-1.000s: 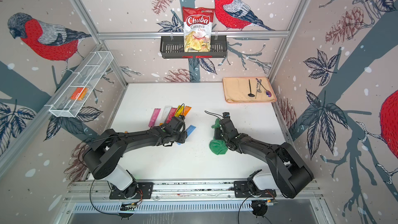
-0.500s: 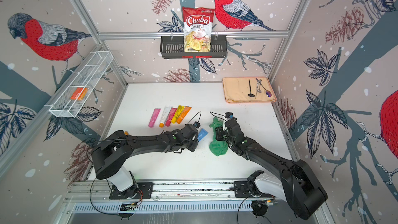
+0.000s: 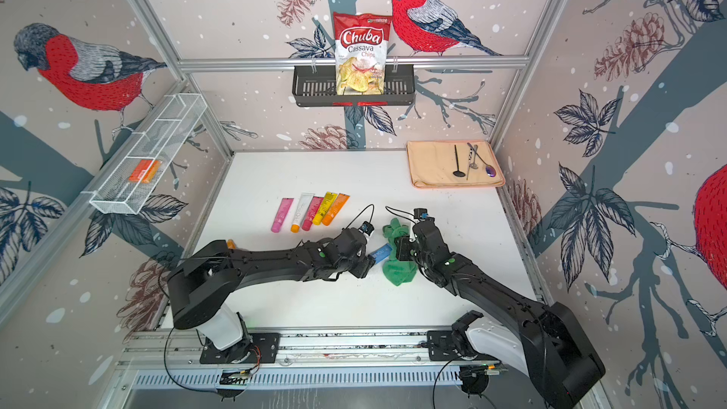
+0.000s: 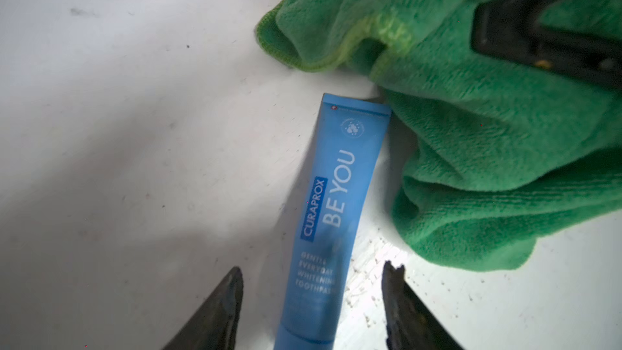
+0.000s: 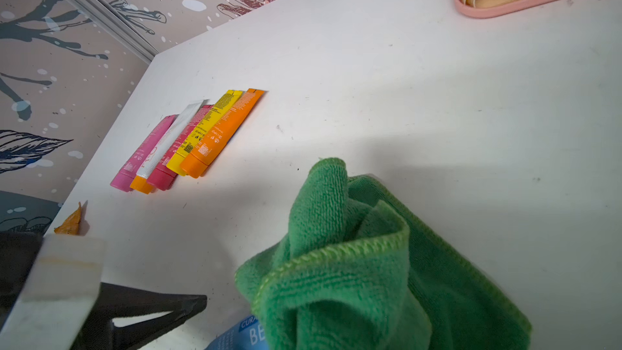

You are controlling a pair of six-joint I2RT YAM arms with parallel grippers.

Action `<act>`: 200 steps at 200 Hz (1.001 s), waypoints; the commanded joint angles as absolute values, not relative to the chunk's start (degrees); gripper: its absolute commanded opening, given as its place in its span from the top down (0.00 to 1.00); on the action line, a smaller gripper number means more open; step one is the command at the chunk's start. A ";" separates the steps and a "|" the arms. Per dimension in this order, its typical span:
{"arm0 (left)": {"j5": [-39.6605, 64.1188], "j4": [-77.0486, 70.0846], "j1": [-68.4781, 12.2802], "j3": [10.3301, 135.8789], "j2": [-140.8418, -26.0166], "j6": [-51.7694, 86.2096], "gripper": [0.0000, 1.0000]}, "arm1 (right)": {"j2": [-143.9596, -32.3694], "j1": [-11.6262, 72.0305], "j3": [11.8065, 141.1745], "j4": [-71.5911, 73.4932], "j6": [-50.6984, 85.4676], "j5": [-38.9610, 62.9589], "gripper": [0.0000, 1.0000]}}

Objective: Wipe the surface of the toothpaste tube
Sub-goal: Wipe the dirt from the toothpaste tube.

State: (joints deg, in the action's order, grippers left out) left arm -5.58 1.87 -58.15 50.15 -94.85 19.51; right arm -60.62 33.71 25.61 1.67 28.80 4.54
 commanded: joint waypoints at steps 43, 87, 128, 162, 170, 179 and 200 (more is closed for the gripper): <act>-0.98 -2.13 -60.48 47.37 -96.52 18.03 0.47 | -60.24 34.08 27.64 -1.29 26.72 5.44 0.97; -0.96 0.55 -61.08 49.97 -100.33 17.34 0.66 | -70.71 39.24 29.68 2.79 26.66 12.11 0.96; -3.99 1.13 -61.08 49.63 -99.58 18.02 0.73 | -80.46 42.00 28.56 8.06 27.24 16.99 0.97; -6.87 2.44 -60.82 49.92 -99.26 18.15 0.77 | -81.07 43.91 25.25 17.08 30.35 25.38 0.97; -6.91 2.49 -60.79 49.91 -99.30 18.13 0.77 | -80.87 44.17 24.45 19.45 31.34 27.07 0.97; -7.07 2.46 -60.82 49.90 -99.24 18.10 0.77 | -81.01 44.41 23.93 21.07 32.07 28.05 0.97; -7.61 2.58 -60.84 49.76 -98.51 17.93 0.79 | -82.60 43.93 24.10 18.87 31.62 24.29 0.98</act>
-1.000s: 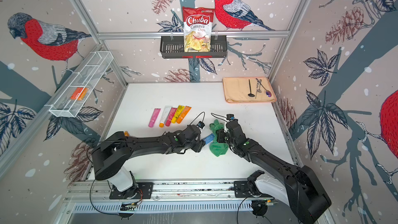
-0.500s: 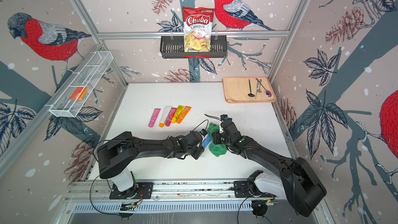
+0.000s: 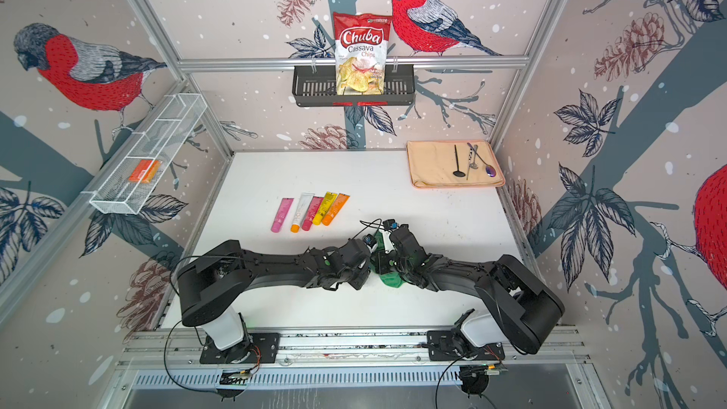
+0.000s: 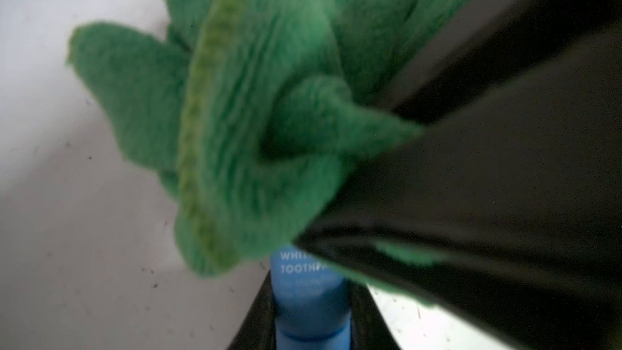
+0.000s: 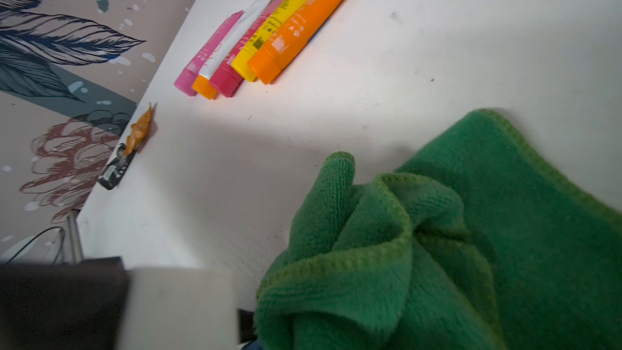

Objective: Wipe the surface of the toothpaste tube
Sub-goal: Wipe the dirt from the toothpaste tube.

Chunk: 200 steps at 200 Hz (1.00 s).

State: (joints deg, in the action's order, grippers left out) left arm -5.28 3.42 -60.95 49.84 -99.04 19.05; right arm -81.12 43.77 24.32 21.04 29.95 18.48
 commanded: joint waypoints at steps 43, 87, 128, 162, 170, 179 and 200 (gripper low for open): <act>-8.18 1.68 -60.48 47.49 -95.91 18.09 0.81 | -87.73 41.68 28.55 4.71 30.69 -0.73 0.98; -8.69 2.13 -60.25 47.04 -95.44 17.84 0.82 | -93.40 40.26 31.74 2.98 30.75 -7.22 0.98; -9.80 2.72 -59.88 44.80 -93.49 18.09 0.83 | -95.42 41.70 33.42 0.72 32.23 -13.26 0.99; -10.76 3.00 -59.67 42.29 -91.04 18.23 0.83 | -91.83 42.00 33.40 -0.44 32.60 -15.30 0.99; -10.64 2.76 -59.67 41.64 -90.52 18.24 0.83 | -90.99 41.97 33.39 -0.51 32.52 -15.33 0.99; -10.60 2.61 -59.68 41.08 -90.04 18.20 0.83 | -90.24 42.09 33.35 -0.61 32.61 -15.62 0.98; -10.65 2.82 -59.68 40.53 -90.00 18.31 0.83 | -87.52 42.09 32.89 -0.46 32.82 -16.77 0.99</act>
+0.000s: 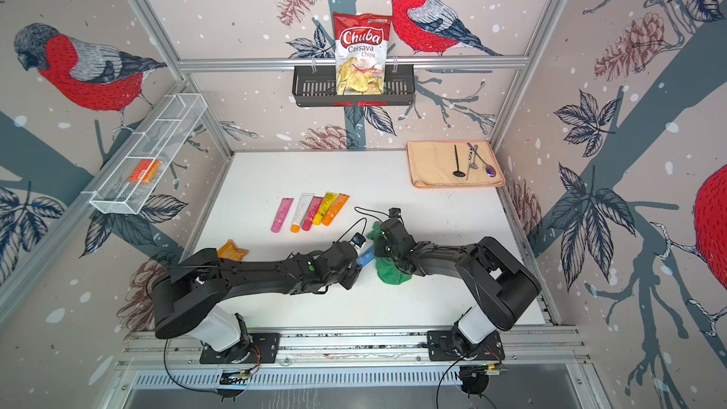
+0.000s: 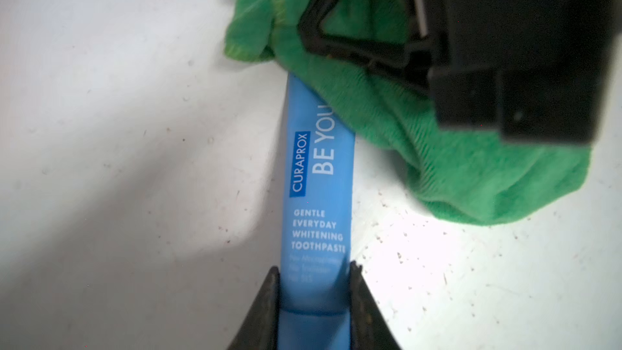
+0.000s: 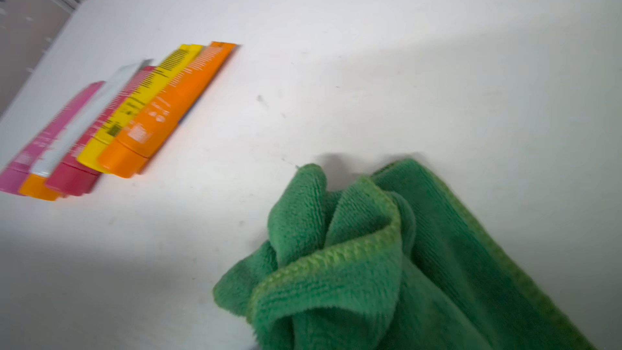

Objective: Wipe the surface of the toothpaste tube
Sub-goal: Wipe the dirt from the toothpaste tube.

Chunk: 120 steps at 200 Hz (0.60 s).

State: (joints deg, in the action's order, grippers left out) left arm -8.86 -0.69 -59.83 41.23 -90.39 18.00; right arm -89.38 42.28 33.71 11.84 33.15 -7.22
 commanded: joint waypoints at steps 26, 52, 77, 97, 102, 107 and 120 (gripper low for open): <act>-10.36 2.47 -59.67 39.99 -90.30 18.38 0.84 | -82.10 41.84 31.55 1.08 32.20 -14.43 0.99; -10.28 2.22 -59.68 39.99 -90.26 18.14 0.84 | -78.49 41.92 30.45 5.11 31.31 -3.77 0.98; -9.98 1.78 -59.68 39.90 -90.36 17.80 0.84 | -79.80 43.98 30.10 11.21 32.29 7.16 0.98; -9.81 1.59 -59.77 39.73 -90.09 17.61 0.84 | -81.78 45.05 29.71 17.53 34.20 14.74 0.98; -9.78 1.58 -59.76 39.69 -90.01 17.61 0.84 | -82.34 45.24 29.71 19.01 34.56 16.46 0.98; -9.73 1.52 -59.72 39.65 -89.87 17.57 0.84 | -82.85 45.37 29.71 20.27 35.07 17.85 0.98; -9.44 1.36 -59.77 39.50 -89.74 17.47 0.84 | -84.05 45.78 29.95 22.82 35.91 19.93 0.98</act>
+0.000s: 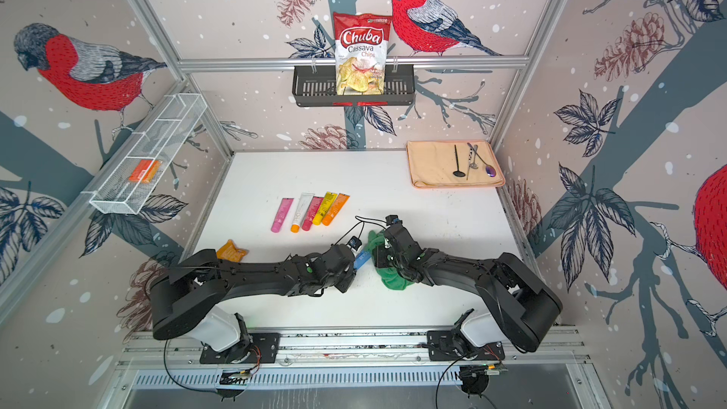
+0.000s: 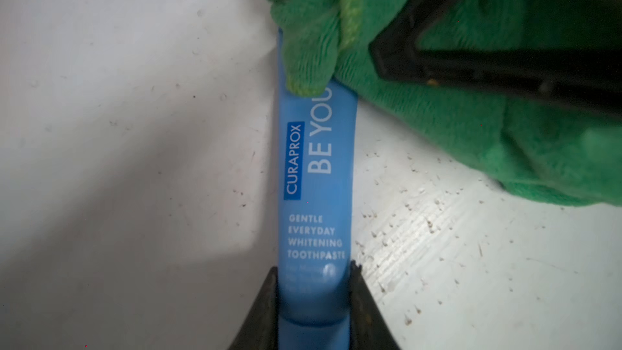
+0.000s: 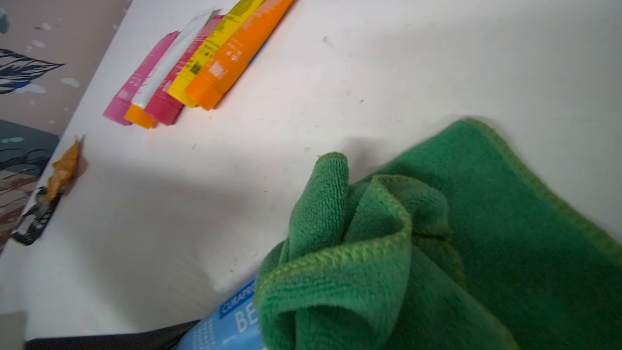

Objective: Wipe the surface of the toothpaste tube
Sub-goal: Wipe the dirt from the toothpaste tube.

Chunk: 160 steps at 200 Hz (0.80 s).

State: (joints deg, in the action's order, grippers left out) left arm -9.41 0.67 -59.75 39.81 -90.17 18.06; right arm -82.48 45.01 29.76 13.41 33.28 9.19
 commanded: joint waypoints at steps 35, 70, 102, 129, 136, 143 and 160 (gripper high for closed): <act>-9.11 1.07 -59.94 39.64 -89.99 17.05 0.84 | -87.23 46.05 31.18 23.36 35.93 19.38 0.98; -8.77 0.97 -60.19 39.54 -89.76 16.73 0.85 | -90.51 44.89 33.64 13.83 33.86 6.80 0.99; -8.71 0.88 -60.29 39.24 -89.38 16.67 0.85 | -90.07 41.52 34.85 6.39 31.53 -0.99 0.99; -9.00 0.97 -60.29 39.32 -89.30 16.72 0.85 | -89.23 40.69 35.77 2.14 30.20 -7.29 0.99; -9.03 0.97 -60.29 39.21 -89.21 16.79 0.85 | -89.38 40.52 35.89 1.73 30.09 -7.90 0.99; -9.00 0.97 -60.29 39.24 -89.13 16.80 0.85 | -89.62 40.43 35.94 1.68 29.89 -8.23 0.99; -8.95 0.97 -60.29 39.25 -89.17 16.75 0.85 | -90.09 40.92 35.94 2.76 29.54 -6.86 0.99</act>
State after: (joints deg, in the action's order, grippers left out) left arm -9.61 0.69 -60.14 39.33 -89.43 17.63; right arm -89.43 40.73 35.94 8.14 31.40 -1.39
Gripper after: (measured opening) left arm 0.285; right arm 0.126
